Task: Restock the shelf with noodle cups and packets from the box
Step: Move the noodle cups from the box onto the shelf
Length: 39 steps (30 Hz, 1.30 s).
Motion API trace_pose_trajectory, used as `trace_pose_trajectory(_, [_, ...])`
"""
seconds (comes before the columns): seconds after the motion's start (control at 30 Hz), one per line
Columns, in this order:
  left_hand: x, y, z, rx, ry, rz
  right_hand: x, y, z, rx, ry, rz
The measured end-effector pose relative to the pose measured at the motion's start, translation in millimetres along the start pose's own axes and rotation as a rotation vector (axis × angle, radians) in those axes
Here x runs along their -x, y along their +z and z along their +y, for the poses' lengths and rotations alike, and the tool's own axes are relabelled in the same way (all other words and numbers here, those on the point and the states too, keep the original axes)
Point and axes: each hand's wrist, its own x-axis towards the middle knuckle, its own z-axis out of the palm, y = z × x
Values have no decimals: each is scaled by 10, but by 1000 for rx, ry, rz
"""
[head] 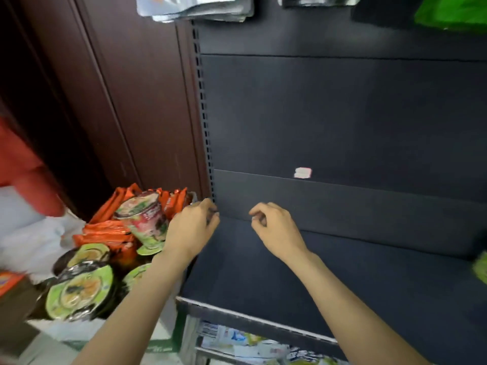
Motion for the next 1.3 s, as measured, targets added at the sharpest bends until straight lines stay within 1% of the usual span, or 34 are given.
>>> trace_pose_trajectory(0.1, [14, -161, -507, -4, -49, 17, -147, 445, -317, -21, -11, -60])
trace_pose_trajectory(0.23, [-45, -294, -1128, 22, -119, 93, -404, 956, -627, -43, -29, -151])
trace_pose_trajectory(0.4, [-151, -451, -1643, 42, -57, 254, -737, 1499, -876, -91, -47, -229])
trace_pose_trajectory(0.43, [-169, -477, -1733, 28, -52, 250, -791, 1588, -920, -105, -49, -254])
trace_pose_trajectory(0.5, [-197, -501, -1913, 16, -76, 178, -866, 1741, -1010, -135, -36, -290])
trace_pose_trajectory(0.63, [-228, -568, -2187, 222, -178, -34, -925, 1960, -1191, -217, 25, -314])
trace_pose_trajectory(0.7, [-249, -609, -2290, 298, -184, -143, -952, 2011, -1248, -212, 53, -302])
trace_pose_trajectory(0.77, [-269, -635, -2380, 330, -155, -259, -960, 2036, -1304, -221, 88, -265])
trace_pose_trajectory(0.8, [-275, -635, -2418, 331, -135, -294, -945, 2050, -1339, -242, 108, -244])
trace_pose_trajectory(0.87, [-285, -617, -2483, 365, -112, -315, -884, 2076, -1426, -279, 138, -201])
trace_pose_trajectory(0.97, [-298, -613, -2539, 433, -134, -310, -771, 2117, -1573, -307, 160, -128])
trace_pose_trajectory(1.1, [-277, -640, -2586, 464, -114, -289, -619, 2180, -1712, -328, 204, -57])
trace_pose_trajectory(1.23, [-188, -726, -2621, 559, -105, -172, -519, 2211, -1718, -265, 266, -23])
trace_pose_trajectory(1.3, [-170, -791, -2674, 546, -73, -105, -496, 2232, -1690, -215, 304, -28])
